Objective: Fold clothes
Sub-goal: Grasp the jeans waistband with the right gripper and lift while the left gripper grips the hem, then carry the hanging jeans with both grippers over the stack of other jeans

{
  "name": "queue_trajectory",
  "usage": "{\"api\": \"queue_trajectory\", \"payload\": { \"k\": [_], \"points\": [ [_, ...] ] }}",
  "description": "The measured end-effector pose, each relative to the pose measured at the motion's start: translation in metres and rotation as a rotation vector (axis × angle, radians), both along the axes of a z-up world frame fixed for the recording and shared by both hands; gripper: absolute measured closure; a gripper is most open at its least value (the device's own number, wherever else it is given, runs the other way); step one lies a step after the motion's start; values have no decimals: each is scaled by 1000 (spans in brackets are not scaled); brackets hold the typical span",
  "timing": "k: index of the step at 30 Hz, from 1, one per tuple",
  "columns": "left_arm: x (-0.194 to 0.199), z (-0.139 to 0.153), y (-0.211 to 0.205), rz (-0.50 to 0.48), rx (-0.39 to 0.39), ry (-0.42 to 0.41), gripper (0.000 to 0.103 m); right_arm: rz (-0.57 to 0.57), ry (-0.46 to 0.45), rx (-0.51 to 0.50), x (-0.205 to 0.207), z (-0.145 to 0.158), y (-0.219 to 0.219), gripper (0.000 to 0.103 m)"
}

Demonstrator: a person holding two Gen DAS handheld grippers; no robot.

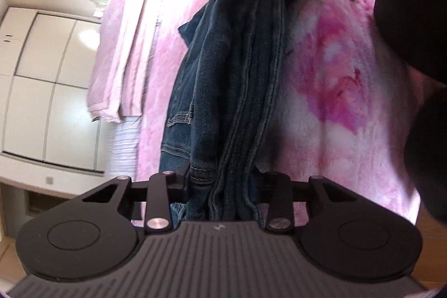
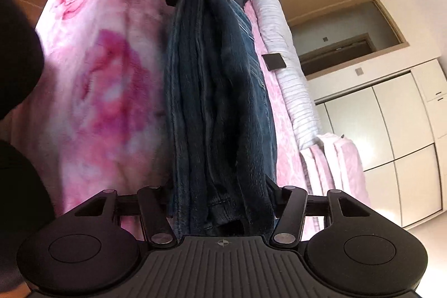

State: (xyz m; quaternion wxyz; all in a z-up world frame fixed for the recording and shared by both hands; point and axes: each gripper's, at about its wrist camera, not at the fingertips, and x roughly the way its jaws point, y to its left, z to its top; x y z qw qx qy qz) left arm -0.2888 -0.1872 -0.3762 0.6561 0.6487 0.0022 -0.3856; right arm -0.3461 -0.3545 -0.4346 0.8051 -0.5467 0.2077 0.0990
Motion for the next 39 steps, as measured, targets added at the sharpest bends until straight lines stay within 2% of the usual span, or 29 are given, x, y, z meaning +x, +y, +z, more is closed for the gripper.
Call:
{"api": "queue_trajectory", "payload": {
  "k": [2, 4, 6, 8, 11, 16, 20, 23, 27, 30, 34, 39],
  "points": [
    [6, 9, 1, -18, 12, 42, 71, -15, 30, 13, 7, 8, -3, 49],
    [12, 18, 2, -34, 25, 86, 73, -42, 71, 49, 11, 20, -5, 63],
    [18, 30, 3, -42, 38, 128, 74, -71, 126, 87, 19, 36, -6, 66],
    [26, 54, 3, -45, 49, 166, 75, -97, 179, 111, 29, 57, -5, 68],
    [36, 99, 0, -58, 64, 216, 76, -118, 245, 132, 40, 111, -4, 69],
    [30, 169, -24, -191, 84, 259, 77, -178, 346, 144, 35, 214, -6, 70],
    [26, 225, -42, -297, 100, 293, 76, -271, 411, 160, 2, 279, -7, 70],
    [22, 265, -59, -382, 108, 311, 76, -381, 405, 169, -19, 315, -19, 70],
    [13, 289, -127, -545, 78, 250, 76, -545, 357, 169, -46, 347, -56, 70],
    [3, 304, -192, -652, 40, 187, 76, -659, 287, 147, -66, 368, -103, 70],
    [-12, 308, -299, -744, -20, 101, 76, -776, 178, 96, -94, 384, -190, 70],
    [-39, 294, -451, -758, -60, 66, 76, -839, 105, 70, -124, 383, -336, 70]
  ]
}}
